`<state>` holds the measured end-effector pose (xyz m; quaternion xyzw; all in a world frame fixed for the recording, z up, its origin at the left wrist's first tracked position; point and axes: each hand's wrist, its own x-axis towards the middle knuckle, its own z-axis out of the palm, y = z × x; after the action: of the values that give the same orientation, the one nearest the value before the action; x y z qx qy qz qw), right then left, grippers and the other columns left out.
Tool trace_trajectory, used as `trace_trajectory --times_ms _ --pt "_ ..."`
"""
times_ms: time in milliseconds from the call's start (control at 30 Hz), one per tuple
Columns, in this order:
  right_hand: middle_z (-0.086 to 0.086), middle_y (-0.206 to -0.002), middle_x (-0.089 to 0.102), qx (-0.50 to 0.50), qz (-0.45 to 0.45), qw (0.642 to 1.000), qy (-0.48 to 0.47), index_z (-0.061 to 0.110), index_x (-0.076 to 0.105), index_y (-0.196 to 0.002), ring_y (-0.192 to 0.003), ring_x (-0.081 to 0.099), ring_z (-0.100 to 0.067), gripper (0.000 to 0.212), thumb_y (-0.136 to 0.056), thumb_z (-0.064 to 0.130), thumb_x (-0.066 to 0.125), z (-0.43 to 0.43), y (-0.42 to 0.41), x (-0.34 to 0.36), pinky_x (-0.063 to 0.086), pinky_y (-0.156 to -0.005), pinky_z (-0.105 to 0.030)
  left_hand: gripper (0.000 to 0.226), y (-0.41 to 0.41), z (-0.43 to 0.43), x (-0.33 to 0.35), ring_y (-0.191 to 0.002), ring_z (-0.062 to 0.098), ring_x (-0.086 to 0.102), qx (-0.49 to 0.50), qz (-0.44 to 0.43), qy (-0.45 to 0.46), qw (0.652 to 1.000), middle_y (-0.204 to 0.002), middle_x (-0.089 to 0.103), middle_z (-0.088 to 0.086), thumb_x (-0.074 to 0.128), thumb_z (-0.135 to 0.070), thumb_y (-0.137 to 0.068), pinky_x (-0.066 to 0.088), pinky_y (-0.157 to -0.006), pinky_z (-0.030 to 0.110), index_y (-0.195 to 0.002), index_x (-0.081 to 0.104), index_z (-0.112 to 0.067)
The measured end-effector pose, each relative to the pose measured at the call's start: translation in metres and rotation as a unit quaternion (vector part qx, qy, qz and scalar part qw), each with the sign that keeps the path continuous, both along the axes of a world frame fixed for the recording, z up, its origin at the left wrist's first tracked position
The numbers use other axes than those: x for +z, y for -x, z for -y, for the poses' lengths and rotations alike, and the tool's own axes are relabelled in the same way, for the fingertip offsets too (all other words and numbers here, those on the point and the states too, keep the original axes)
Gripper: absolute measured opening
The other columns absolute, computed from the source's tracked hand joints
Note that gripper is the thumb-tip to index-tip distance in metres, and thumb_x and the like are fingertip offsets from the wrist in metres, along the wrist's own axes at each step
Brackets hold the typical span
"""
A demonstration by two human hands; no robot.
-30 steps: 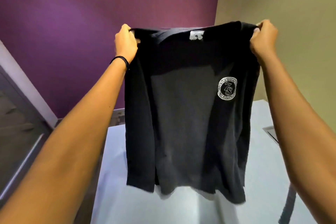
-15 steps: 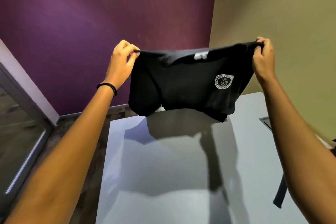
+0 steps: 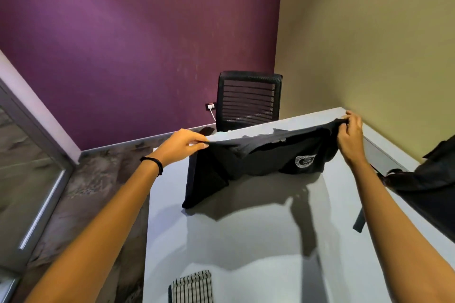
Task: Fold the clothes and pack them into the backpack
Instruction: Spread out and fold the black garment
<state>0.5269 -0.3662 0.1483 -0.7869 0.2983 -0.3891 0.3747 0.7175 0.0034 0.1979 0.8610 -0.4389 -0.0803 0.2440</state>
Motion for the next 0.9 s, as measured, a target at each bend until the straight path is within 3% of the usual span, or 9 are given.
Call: trace_trajectory --times_ms 133,333,433,500,533,667,767,833,900 --pt "-0.020 -0.137 0.033 -0.025 -0.026 0.999 -0.028 -0.008 0.049 -0.112 -0.127 0.036 -0.026 0.028 -0.092 0.001 0.031 -0.014 0.041 -0.032 0.021 -0.095 -0.015 0.026 0.034 0.003 -0.021 -0.101 0.017 0.060 -0.070 -0.025 -0.104 0.992 -0.115 0.066 0.006 0.057 -0.022 -0.092 0.047 -0.093 0.026 -0.112 0.067 -0.009" --pt "-0.020 -0.136 0.036 -0.074 -0.078 0.991 -0.076 -0.003 0.049 -0.110 -0.124 0.039 -0.034 0.029 -0.092 0.001 0.027 -0.030 0.101 -0.079 0.031 -0.101 -0.035 0.026 0.082 0.011 -0.058 -0.096 0.016 0.061 -0.157 -0.073 -0.189 0.967 -0.110 0.067 0.005 0.057 -0.025 -0.093 0.047 -0.087 0.024 -0.110 0.068 -0.008" --pt "-0.018 -0.137 0.033 -0.077 -0.090 0.987 -0.104 -0.004 0.047 -0.110 -0.119 0.041 -0.031 0.028 -0.094 -0.004 0.025 -0.044 0.126 -0.092 0.035 -0.086 -0.028 0.027 0.097 0.012 -0.079 -0.095 0.017 0.062 -0.190 -0.072 -0.222 0.954 -0.110 0.068 0.004 0.057 -0.027 -0.093 0.045 -0.083 0.019 -0.109 0.068 -0.009" --pt "-0.018 -0.134 0.034 -0.085 -0.101 0.984 -0.117 -0.004 0.047 -0.107 -0.102 0.045 -0.031 0.026 -0.095 -0.004 0.024 -0.056 0.142 -0.098 0.036 -0.063 -0.029 0.028 0.108 0.012 -0.093 -0.095 0.018 0.062 -0.214 -0.075 -0.249 0.942 -0.110 0.067 0.005 0.057 -0.028 -0.093 0.046 -0.082 0.021 -0.110 0.067 -0.009" --pt "-0.020 -0.131 0.035 -0.089 -0.107 0.983 -0.116 -0.005 0.048 -0.107 -0.096 0.045 -0.030 0.025 -0.095 -0.004 0.025 -0.060 0.148 -0.103 0.037 -0.062 -0.028 0.029 0.113 0.012 -0.099 -0.096 0.019 0.061 -0.225 -0.076 -0.263 0.935 -0.111 0.067 0.005 0.056 -0.028 -0.093 0.046 -0.083 0.023 -0.111 0.067 -0.009" --pt "-0.027 -0.126 0.039 -0.104 -0.138 0.979 -0.107 -0.005 0.051 -0.104 -0.110 0.045 -0.040 0.025 -0.095 -0.006 0.028 -0.067 0.169 -0.134 0.035 -0.092 -0.033 0.030 0.134 0.011 -0.124 -0.097 0.024 0.061 -0.261 -0.083 -0.301 0.913 -0.109 0.067 0.008 0.054 -0.027 -0.094 0.047 -0.084 0.031 -0.112 0.066 -0.007" --pt "-0.024 -0.123 0.045 -0.105 -0.157 0.977 -0.102 0.003 0.052 -0.094 -0.115 0.046 -0.039 0.024 -0.094 -0.006 0.030 -0.071 0.182 -0.152 0.036 -0.098 -0.039 0.030 0.147 0.008 -0.143 -0.097 0.023 0.061 -0.280 -0.082 -0.316 0.903 -0.110 0.067 0.007 0.053 -0.027 -0.094 0.044 -0.081 0.028 -0.112 0.066 -0.007" --pt "-0.024 -0.126 0.049 -0.116 -0.177 0.972 -0.106 -0.001 0.057 -0.100 -0.119 0.046 -0.039 0.024 -0.095 -0.004 0.033 -0.075 0.190 -0.161 0.036 -0.101 -0.041 0.029 0.154 0.008 -0.156 -0.094 0.022 0.062 -0.292 -0.077 -0.329 0.895 -0.109 0.068 0.006 0.053 -0.028 -0.094 0.044 -0.079 0.027 -0.111 0.067 -0.009" --pt "-0.025 -0.117 0.057 -0.128 -0.185 0.967 -0.117 -0.006 0.059 -0.102 -0.109 0.053 -0.040 0.025 -0.095 -0.002 0.036 -0.079 0.198 -0.168 0.041 -0.094 -0.041 0.028 0.161 0.009 -0.169 -0.091 0.022 0.063 -0.302 -0.066 -0.338 0.889 -0.105 0.070 0.005 0.053 -0.029 -0.094 0.047 -0.078 0.030 -0.108 0.069 -0.011"
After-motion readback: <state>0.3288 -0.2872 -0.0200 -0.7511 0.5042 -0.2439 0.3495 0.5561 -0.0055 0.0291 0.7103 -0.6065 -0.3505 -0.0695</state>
